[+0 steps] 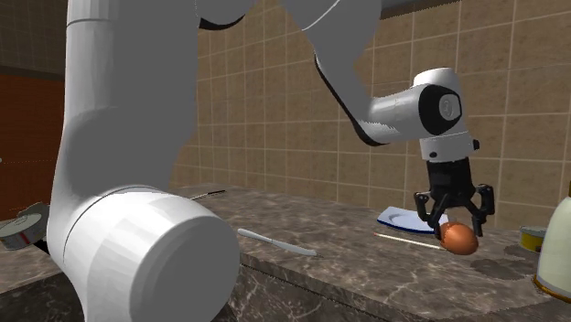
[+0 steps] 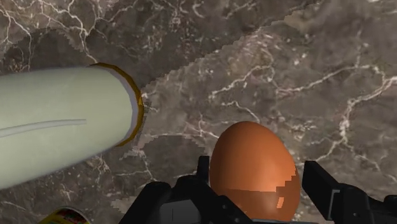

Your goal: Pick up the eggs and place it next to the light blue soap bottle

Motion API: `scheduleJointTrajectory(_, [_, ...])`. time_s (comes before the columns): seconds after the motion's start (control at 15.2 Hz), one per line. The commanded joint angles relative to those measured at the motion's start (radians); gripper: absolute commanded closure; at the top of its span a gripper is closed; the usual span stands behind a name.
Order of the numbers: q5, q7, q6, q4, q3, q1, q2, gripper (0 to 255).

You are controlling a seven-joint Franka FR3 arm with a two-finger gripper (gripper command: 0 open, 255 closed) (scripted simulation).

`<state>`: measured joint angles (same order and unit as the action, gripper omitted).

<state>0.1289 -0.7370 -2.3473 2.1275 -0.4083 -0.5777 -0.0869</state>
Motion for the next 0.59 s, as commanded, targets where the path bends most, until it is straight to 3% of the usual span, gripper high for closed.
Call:
scheduleJointTrajectory(0.0, [-0.007,-0.002,-0.027,0.008,0.0,-0.002,-0.019,255])
scheduleJointTrajectory(0.53, [-0.029,-0.009,-0.115,0.042,0.004,-0.009,-0.076,255])
